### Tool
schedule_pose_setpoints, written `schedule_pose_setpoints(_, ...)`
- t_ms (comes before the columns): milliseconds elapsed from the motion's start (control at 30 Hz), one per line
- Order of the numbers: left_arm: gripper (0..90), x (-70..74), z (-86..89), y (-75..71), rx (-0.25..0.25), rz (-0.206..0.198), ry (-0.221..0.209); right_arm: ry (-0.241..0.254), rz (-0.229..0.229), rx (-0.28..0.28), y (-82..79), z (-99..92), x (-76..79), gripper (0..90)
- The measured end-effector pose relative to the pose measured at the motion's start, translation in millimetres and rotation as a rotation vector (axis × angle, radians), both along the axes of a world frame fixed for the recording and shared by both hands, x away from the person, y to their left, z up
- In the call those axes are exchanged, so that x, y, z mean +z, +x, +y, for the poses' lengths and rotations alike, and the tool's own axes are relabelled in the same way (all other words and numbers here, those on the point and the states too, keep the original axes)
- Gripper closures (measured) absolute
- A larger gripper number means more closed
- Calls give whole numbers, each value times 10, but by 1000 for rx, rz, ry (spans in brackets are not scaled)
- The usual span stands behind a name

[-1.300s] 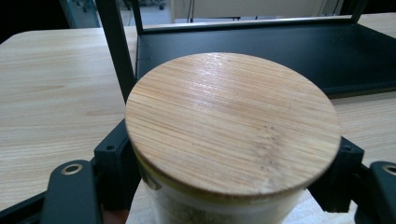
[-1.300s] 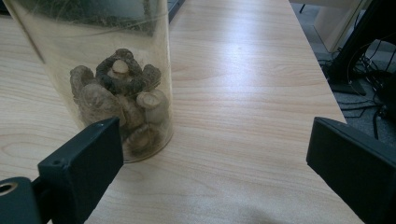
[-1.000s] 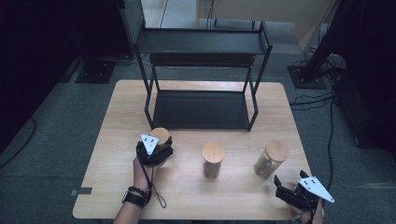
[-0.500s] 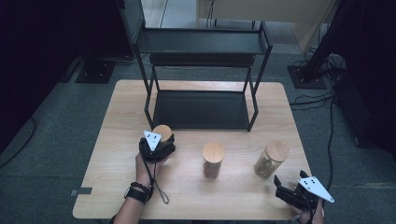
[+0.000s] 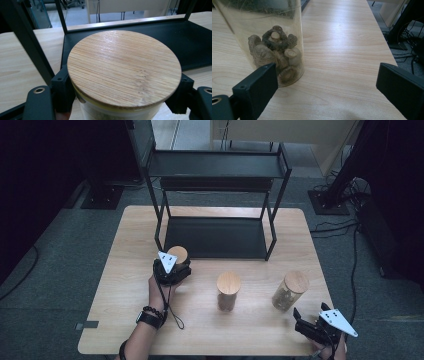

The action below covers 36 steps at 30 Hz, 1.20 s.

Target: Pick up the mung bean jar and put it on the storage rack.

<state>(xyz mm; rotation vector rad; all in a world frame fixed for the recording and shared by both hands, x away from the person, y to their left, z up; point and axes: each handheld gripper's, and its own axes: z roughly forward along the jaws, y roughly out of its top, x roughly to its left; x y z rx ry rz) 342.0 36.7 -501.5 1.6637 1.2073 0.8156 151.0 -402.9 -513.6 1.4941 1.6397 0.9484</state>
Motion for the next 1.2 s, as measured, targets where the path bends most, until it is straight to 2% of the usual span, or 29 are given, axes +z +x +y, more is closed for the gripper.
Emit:
schedule_pose_setpoints(300, 255, 46, -70, 124, 6, 0, -1, 0, 0, 0, -1, 0, -1, 35)
schedule_pose_setpoints(1200, 254, 15, -207, 468, 40, -10, 5, 4, 3, -5, -3, -2, -1, 35)
